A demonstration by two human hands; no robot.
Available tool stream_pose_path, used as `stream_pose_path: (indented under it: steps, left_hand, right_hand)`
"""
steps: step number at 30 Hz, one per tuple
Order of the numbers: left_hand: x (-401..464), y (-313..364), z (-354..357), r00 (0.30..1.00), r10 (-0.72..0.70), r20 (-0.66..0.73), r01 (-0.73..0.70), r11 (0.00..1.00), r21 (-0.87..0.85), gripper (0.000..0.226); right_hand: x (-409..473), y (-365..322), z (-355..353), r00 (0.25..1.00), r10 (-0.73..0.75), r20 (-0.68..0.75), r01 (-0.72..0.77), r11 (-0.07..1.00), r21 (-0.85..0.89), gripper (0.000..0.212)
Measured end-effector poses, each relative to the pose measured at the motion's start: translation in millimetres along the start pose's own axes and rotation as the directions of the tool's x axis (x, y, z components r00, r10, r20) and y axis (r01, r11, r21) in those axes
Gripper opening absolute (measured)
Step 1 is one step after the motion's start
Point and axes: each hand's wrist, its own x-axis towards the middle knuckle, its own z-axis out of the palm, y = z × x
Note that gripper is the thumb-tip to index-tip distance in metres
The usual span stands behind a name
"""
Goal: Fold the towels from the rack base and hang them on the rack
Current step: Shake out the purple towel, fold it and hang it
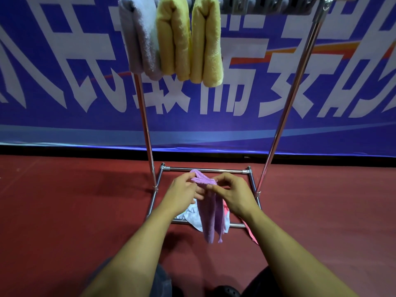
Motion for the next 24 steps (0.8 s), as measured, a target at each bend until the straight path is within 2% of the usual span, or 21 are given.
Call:
stream_pose_path:
  steps: [1,3,5,9,17,21,24]
  left_hand:
    - [1.8,-4.9,-1.3,0.998,0.043,-0.038,-0.036,0.983,0.179,0.049]
    - [2.3,-12.1,-2.4,0.985,0.149,-0.088,-0.092,0.882,0.463,0.045]
    - [1.4,-12.7,0.1,0.967,0.215,-0.14,-0.105,0.831,0.546,0.037]
    - [3.5,-8.7,4.4,0.933,0.289,-0.213,-0.158,0.865,0.477,0.03]
    - [6.0,-3.9,3.6,0.892,0.351,-0.285,-0.307,0.933,0.188,0.029]
    - [7.0,-3.2,1.4,0.901,0.333,-0.277,-0.339,0.94,0.027,0.033]
    - [7.1,-1.8,-1.1,0.905,0.338,-0.258,-0.343,0.939,0.026,0.018]
  right_hand:
    - [1.1,1.8,-1.3,1.0,-0.003,-0.018,0.003,1.0,-0.006,0.008]
    - [3.8,5.0,-4.9,0.998,-0.004,-0.06,0.003,1.0,-0.005,0.007]
    - [5.5,6.2,-6.9,0.997,0.002,-0.079,-0.001,1.0,0.014,0.005]
    - [5.6,4.5,-8.5,0.995,-0.011,-0.104,0.015,0.999,0.037,0.005]
    - [6.5,-1.4,-9.4,0.992,-0.004,-0.129,0.026,0.985,0.168,0.005]
    - [3.0,-13.3,-6.1,0.994,0.034,-0.103,0.007,0.926,0.377,0.009]
    - [0.0,-19.2,-5.6,0.996,0.034,-0.082,0.006,0.893,0.45,0.011]
